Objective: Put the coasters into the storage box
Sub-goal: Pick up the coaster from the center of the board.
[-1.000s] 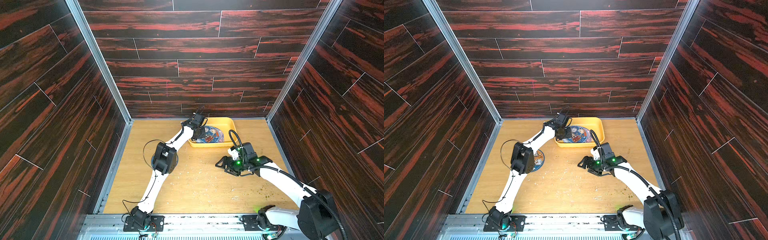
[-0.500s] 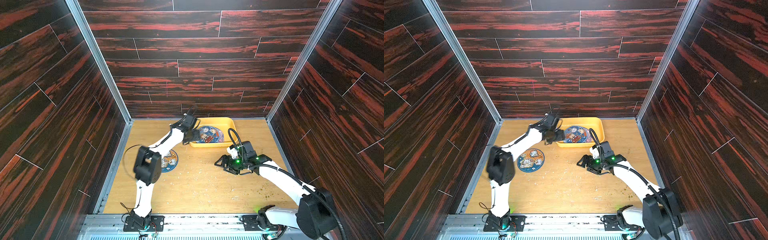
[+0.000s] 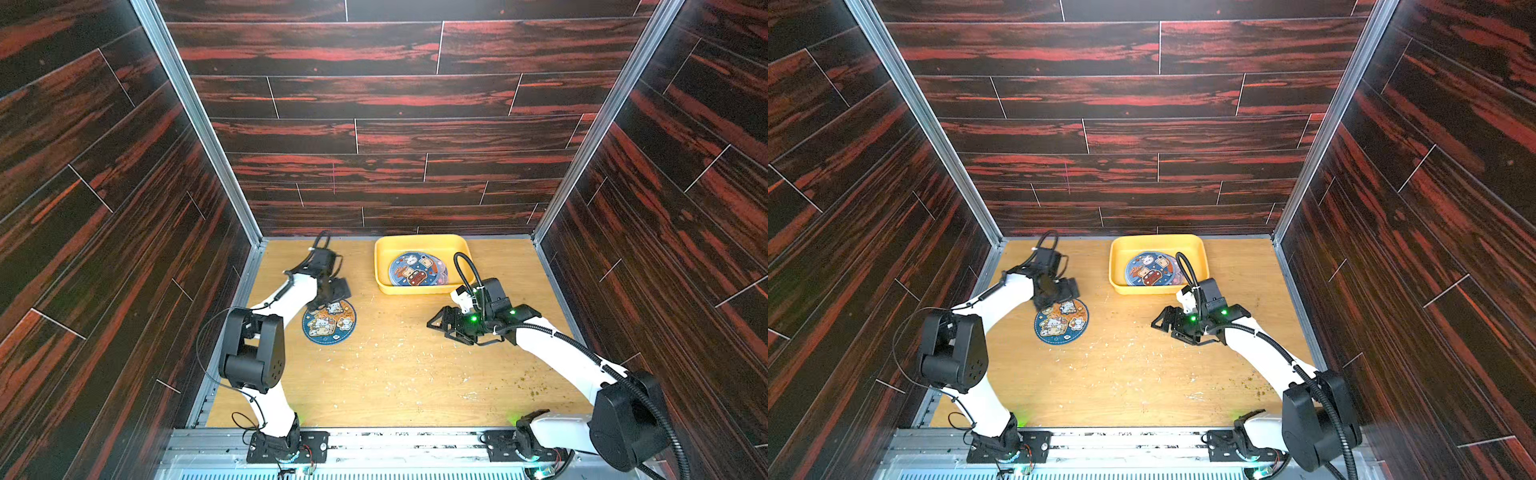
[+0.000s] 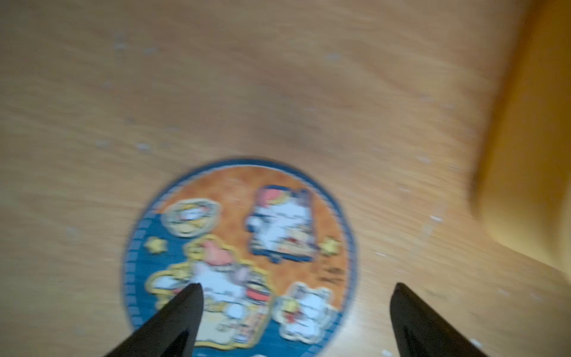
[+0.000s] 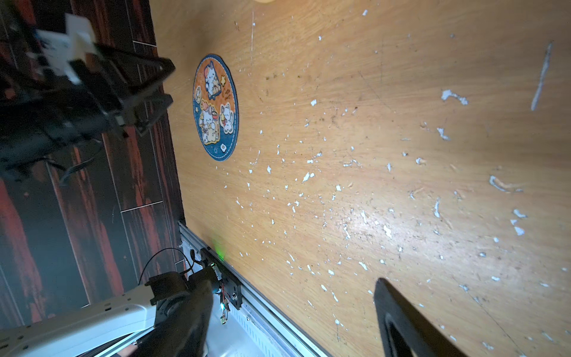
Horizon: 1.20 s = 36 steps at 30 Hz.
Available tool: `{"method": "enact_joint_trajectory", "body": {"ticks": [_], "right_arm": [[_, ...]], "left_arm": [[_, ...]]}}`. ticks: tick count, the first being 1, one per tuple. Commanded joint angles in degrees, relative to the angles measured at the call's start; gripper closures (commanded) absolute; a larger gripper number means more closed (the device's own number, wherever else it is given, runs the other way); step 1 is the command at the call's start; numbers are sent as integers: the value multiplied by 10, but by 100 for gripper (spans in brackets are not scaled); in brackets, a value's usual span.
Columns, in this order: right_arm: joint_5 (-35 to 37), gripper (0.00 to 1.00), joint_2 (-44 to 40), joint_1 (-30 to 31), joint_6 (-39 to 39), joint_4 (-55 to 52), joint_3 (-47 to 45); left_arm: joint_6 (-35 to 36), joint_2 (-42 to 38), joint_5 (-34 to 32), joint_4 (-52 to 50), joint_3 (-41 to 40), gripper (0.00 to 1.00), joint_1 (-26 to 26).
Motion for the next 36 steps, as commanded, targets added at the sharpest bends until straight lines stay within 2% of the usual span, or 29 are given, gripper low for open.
{"method": "enact_joint_trajectory", "body": {"ticks": [1,8,14,20,28,36], "right_arm": [[-7,17,12,-1,-6,-11,16],[-3,17,7,-1,-3,-14,16],[1,17,3,1,1,-14,16],[3,17,9,2,3,-14,24],[5,17,18,7,5,-11,32],[8,17,33,21,5,-8,45]], "left_arm": [[24,-17,-27,-7,-9,2,21],[34,27,-24,21,-4,2,73],[42,66,-16,20,11,2,96],[34,91,8,17,-1,4,97],[29,87,49,19,-58,9,93],[34,78,77,16,-91,10,62]]}}
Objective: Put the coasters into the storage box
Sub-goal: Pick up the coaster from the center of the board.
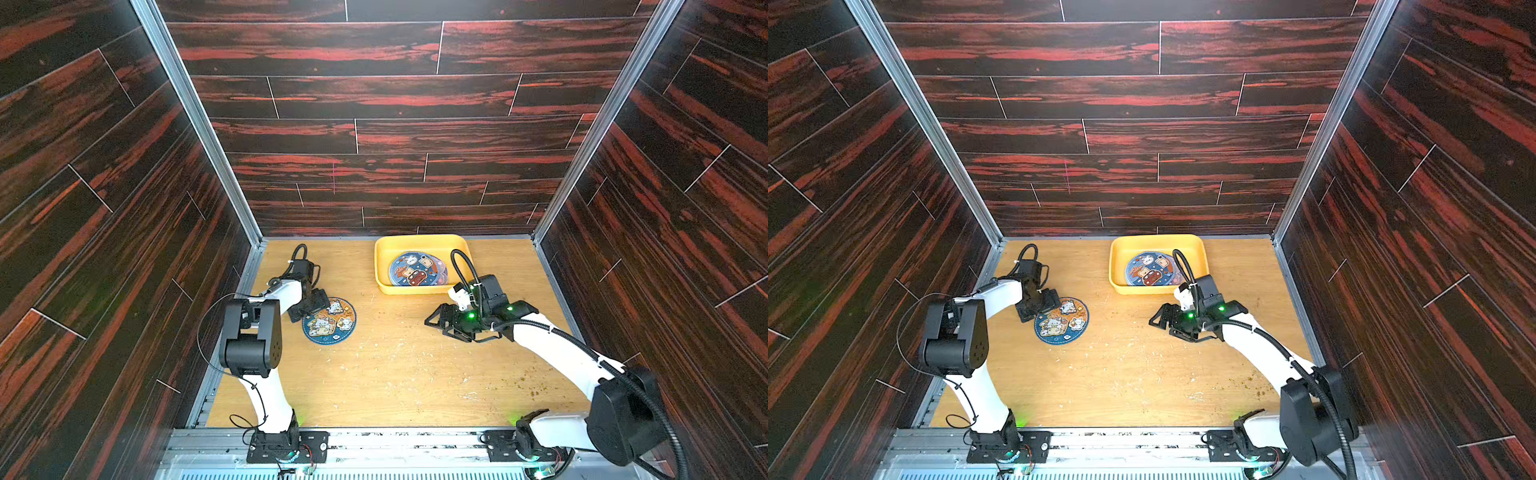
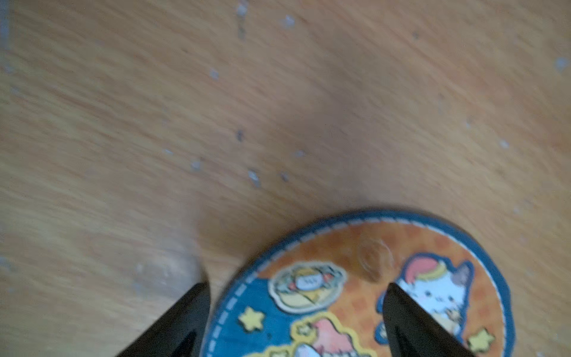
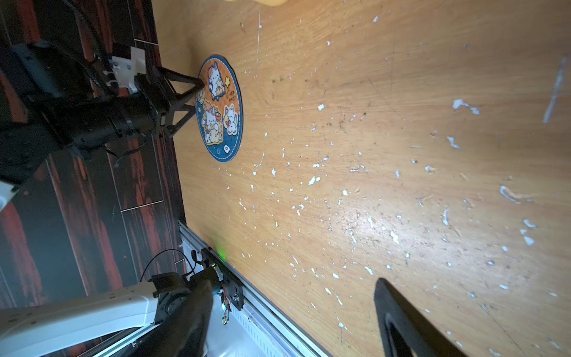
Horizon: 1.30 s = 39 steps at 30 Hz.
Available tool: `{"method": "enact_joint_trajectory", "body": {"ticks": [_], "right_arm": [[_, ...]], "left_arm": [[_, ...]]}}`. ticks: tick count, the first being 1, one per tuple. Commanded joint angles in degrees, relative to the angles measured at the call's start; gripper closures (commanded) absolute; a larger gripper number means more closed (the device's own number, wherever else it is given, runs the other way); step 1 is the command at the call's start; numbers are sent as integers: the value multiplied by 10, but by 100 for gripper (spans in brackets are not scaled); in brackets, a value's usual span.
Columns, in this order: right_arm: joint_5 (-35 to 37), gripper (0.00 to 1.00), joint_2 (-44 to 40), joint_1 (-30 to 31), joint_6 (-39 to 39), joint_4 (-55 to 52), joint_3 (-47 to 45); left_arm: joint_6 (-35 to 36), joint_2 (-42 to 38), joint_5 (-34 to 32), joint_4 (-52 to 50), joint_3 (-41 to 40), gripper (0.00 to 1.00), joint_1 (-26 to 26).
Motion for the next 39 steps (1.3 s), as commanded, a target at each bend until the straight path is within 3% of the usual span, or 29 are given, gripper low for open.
{"method": "enact_joint_trajectory", "body": {"ticks": [1,17,26,33,39], "right_arm": [[3,17,15,9,5,0,18],[14,17,30,33,7,7,23],[24,17,108,45,-30,6,85],[40,17,189,69,-45,4,152],[55,22,259,95,-49,6,207]], "left_arm": [[1,17,63,-48,-38,10,-24],[2,-5,103,-72,-71,10,-145],[-18,-34,127,-74,-94,11,-202],[-23,-106,87,-74,-114,10,-197],[-15,-111,69,-23,-101,10,-161]]}}
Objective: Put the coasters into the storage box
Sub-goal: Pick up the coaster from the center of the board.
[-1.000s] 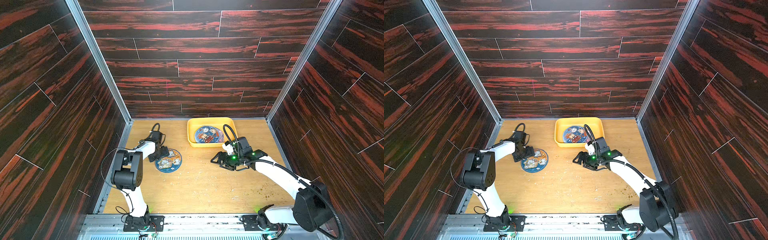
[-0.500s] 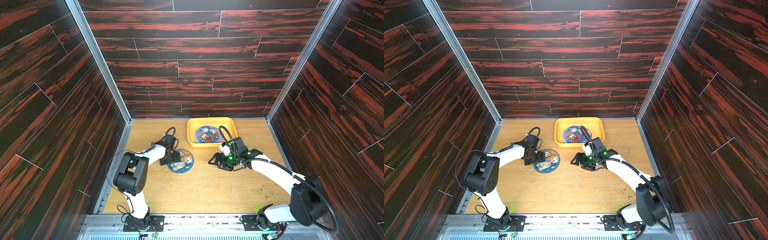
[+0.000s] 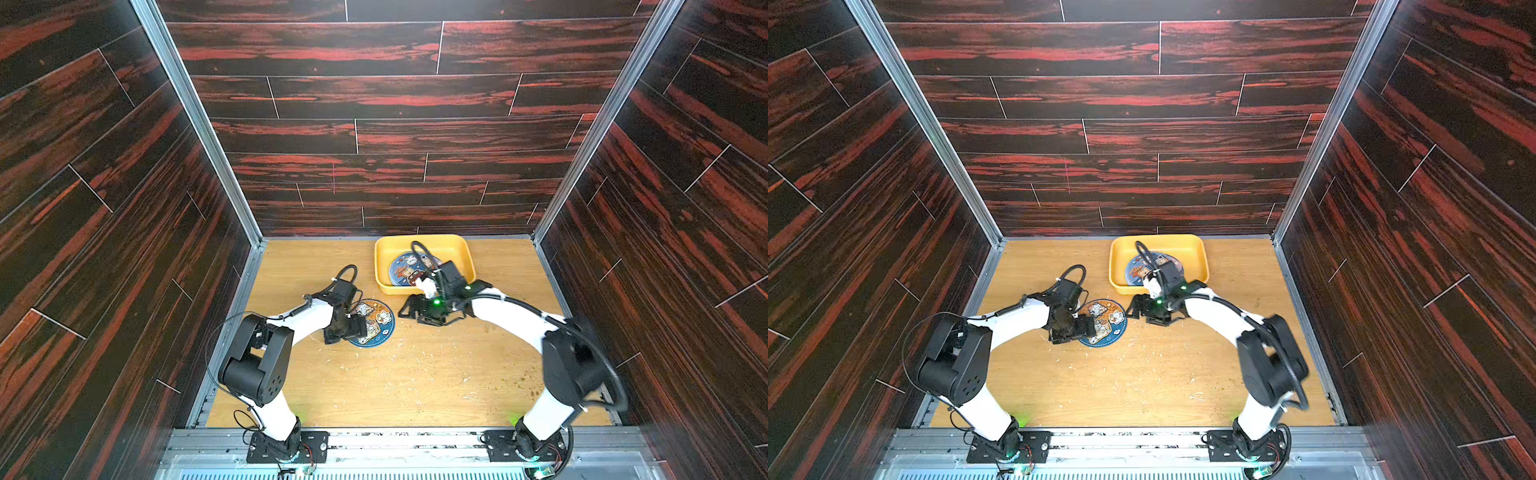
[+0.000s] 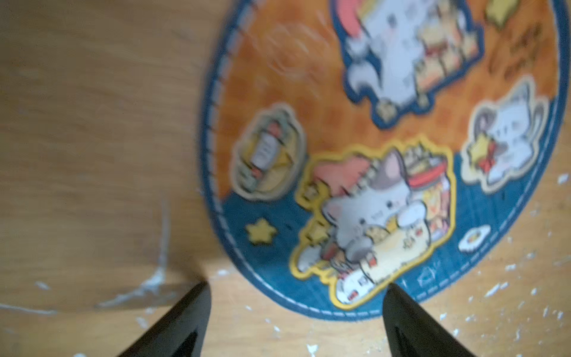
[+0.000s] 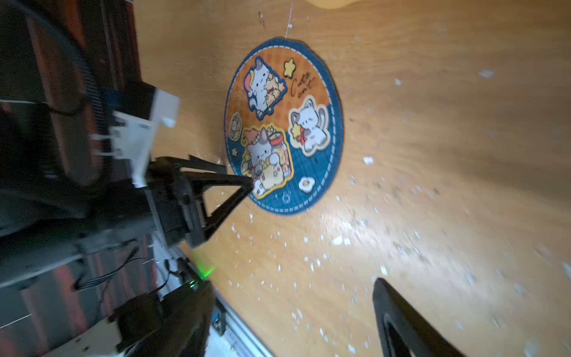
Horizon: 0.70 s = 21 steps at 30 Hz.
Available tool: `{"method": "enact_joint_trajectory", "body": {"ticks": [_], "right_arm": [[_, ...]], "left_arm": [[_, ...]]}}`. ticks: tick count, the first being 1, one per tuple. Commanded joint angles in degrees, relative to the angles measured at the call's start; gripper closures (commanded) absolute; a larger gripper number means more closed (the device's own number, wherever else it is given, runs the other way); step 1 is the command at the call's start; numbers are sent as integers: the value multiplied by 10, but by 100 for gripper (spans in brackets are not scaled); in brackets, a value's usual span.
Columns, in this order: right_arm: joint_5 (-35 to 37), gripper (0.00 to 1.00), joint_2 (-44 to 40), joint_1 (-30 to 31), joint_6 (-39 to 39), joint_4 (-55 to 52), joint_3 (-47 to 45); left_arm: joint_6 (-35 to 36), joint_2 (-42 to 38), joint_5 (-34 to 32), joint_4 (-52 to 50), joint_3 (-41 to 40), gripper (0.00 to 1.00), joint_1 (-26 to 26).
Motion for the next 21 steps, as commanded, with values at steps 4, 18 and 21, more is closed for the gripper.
{"method": "enact_joint_trajectory", "body": {"ticks": [4,18,21], "right_arm": [[38,26,78,18,-8,-7,62],[72,32,200,47,-9,-56,173],[85,32,216,53,-5,-64,182]], "left_arm": [[15,0,-19,44,14,12,31],[19,68,11,73,43,19,34],[18,68,18,73,38,20,33]]}}
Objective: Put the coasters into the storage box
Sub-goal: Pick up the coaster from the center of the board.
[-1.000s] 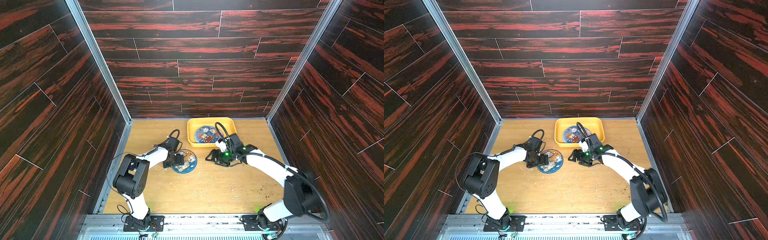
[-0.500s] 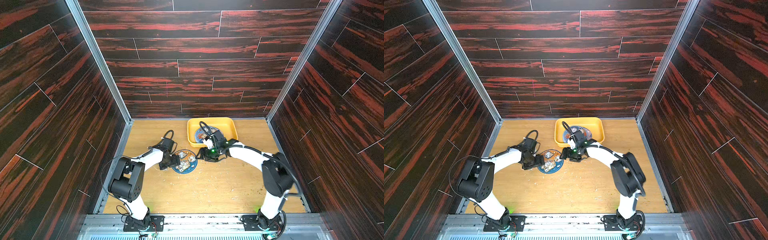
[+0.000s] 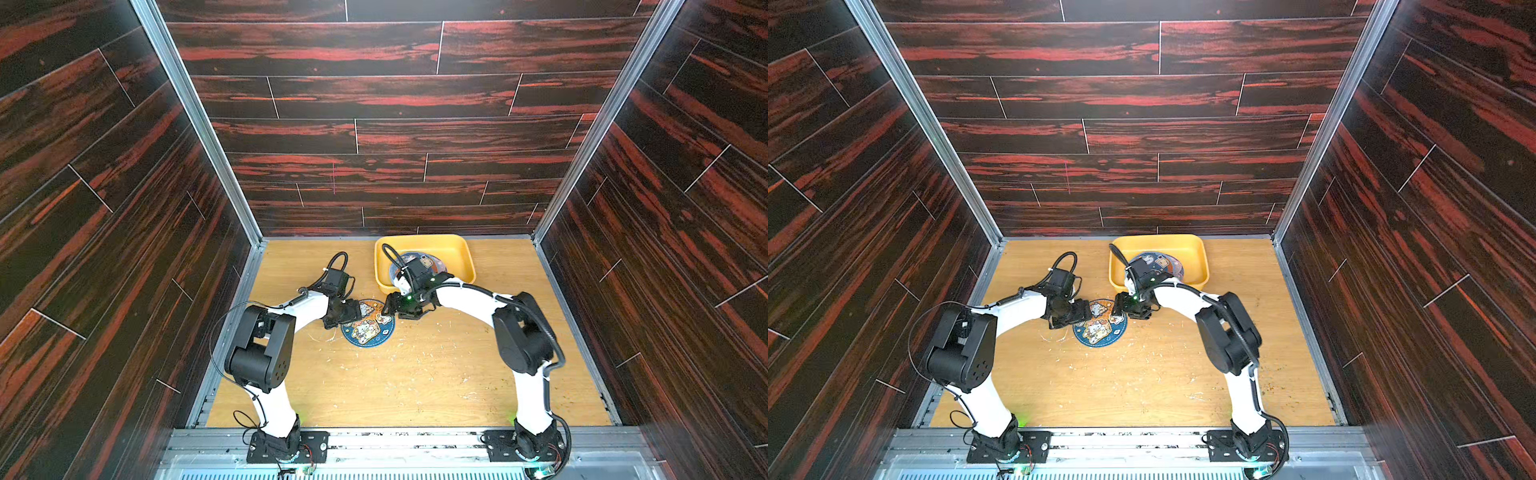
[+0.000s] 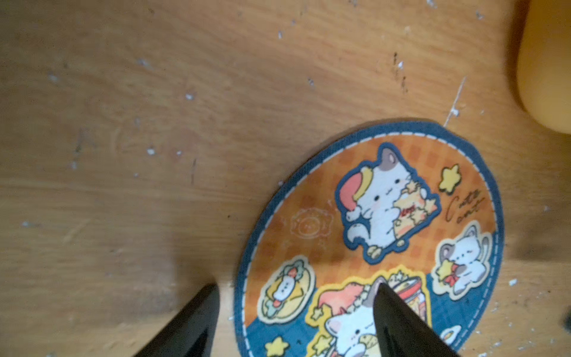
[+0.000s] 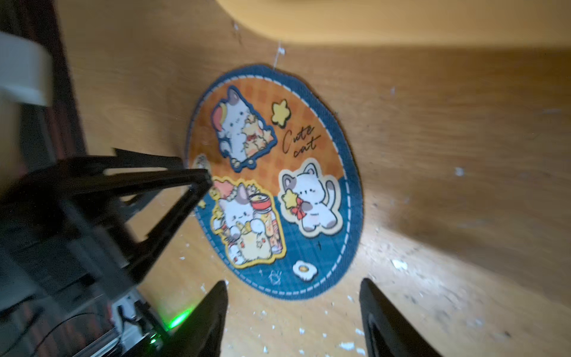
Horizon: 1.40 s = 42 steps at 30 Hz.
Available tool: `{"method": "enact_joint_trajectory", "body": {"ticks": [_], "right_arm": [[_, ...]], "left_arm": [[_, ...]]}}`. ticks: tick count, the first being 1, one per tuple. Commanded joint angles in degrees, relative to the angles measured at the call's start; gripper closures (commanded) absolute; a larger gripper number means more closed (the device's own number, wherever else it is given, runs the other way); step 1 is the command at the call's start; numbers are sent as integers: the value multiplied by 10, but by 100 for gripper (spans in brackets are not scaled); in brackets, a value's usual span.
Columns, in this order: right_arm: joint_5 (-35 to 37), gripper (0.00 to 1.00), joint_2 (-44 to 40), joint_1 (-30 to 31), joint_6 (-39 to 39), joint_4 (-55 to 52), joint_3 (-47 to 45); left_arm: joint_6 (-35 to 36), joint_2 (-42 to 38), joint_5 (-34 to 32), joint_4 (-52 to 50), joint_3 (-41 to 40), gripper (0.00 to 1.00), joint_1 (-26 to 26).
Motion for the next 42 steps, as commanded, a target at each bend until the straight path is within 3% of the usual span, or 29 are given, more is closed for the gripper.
{"method": "enact_joint_trajectory", "body": {"ticks": [1,22,25,30,35,42], "right_arm": [[20,32,35,9,0,-31,17],[29,37,94,36,20,-38,47],[29,46,95,36,21,-35,45],[33,79,85,36,24,-29,39],[44,96,60,36,17,-25,31],[51,100,-11,36,6,-37,16]], "left_arm": [[6,17,19,-10,-7,20,-3],[-16,-1,28,3,-59,24,-33],[-18,-5,26,4,-63,24,-35],[-18,-9,23,3,-68,24,-35],[-26,-18,21,4,-71,23,-35],[-40,-45,15,3,-77,14,-32]]}}
